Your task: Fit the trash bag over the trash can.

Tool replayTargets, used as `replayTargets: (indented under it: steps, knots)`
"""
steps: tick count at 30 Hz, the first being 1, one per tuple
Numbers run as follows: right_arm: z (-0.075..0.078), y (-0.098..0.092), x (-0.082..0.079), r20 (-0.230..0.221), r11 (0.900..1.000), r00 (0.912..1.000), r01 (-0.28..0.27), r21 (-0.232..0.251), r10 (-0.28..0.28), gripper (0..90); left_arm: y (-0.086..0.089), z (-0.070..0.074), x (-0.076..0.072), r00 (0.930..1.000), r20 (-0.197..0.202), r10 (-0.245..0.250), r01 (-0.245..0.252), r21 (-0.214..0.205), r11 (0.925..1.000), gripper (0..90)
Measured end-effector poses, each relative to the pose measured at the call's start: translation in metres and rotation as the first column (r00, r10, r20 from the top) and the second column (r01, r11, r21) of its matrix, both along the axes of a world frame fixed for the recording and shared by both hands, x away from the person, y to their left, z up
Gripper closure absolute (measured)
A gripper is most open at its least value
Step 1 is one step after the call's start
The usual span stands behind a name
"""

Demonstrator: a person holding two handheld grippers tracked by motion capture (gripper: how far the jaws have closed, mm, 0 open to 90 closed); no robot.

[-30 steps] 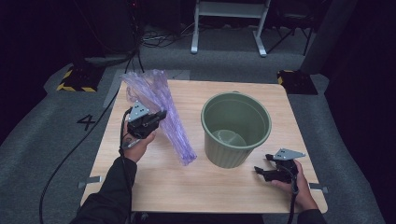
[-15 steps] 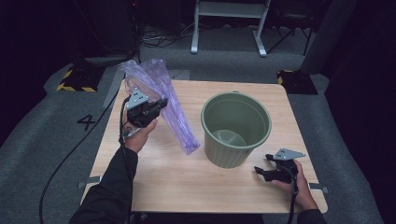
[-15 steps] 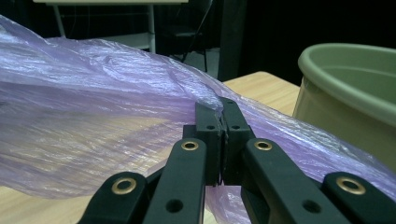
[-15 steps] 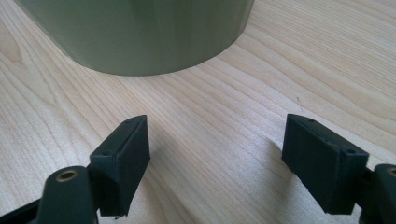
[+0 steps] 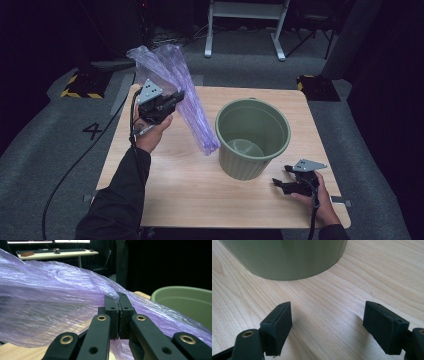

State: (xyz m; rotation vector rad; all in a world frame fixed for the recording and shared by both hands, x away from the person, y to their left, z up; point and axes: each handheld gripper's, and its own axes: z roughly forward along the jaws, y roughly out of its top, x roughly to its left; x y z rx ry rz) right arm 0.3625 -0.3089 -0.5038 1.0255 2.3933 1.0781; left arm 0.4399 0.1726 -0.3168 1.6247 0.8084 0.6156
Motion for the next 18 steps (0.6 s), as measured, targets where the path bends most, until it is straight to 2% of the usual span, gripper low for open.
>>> replayTargets:
  steps: [8, 16, 18]
  knots:
    - [0.0, 0.0, 0.0, 0.0, 1.0, 1.0, 0.0, 0.0, 0.0, 23.3, -0.003, 0.017, 0.003, 0.9999, 0.017, 0.0, 0.0, -0.012, 0.9999, 88.3]
    - [0.0, 0.0, 0.0, 0.0, 1.0, 1.0, 0.0, 0.0, 0.0, 23.3, -0.021, 0.033, 0.004, 0.9987, 0.05, -0.011, 0.011, -0.003, 0.9999, 88.3]
    - [0.0, 0.0, 0.0, 0.001, 1.0, 1.0, 0.001, 0.0, -0.001, 23.3, -0.027, 0.035, 0.005, 0.9982, 0.06, -0.007, 0.007, 0.012, 0.9999, 88.3]
